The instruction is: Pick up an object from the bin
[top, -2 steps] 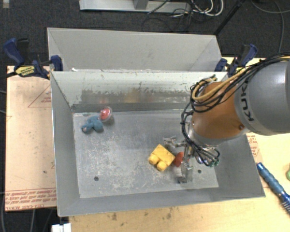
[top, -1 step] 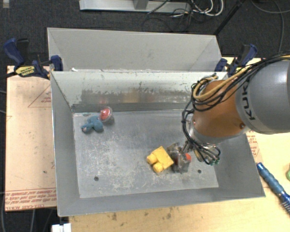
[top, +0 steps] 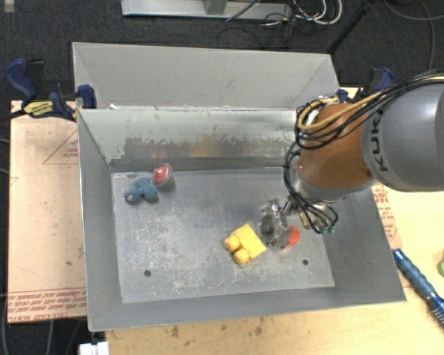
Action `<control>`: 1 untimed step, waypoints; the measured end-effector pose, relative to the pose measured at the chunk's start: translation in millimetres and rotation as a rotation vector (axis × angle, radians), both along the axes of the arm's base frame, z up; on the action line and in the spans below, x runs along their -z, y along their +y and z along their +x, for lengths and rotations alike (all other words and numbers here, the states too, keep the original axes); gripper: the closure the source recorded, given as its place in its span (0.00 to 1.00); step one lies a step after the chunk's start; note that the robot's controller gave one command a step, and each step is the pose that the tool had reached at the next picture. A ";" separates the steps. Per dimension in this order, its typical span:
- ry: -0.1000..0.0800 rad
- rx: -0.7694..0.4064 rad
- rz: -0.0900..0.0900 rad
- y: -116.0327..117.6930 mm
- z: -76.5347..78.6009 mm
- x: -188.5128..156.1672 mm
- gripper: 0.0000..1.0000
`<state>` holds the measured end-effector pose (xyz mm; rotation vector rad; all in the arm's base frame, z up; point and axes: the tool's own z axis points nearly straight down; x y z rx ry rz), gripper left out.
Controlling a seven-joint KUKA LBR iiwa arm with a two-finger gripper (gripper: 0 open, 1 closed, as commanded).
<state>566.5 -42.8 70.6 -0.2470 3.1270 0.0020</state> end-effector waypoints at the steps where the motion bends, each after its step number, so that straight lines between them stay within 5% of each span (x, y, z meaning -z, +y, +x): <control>1: 0.002 0.188 0.000 -1.0 -21.5 -39.4 1.00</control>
Offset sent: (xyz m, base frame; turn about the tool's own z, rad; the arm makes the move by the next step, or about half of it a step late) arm -0.0223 -0.0015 0.0389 0.1889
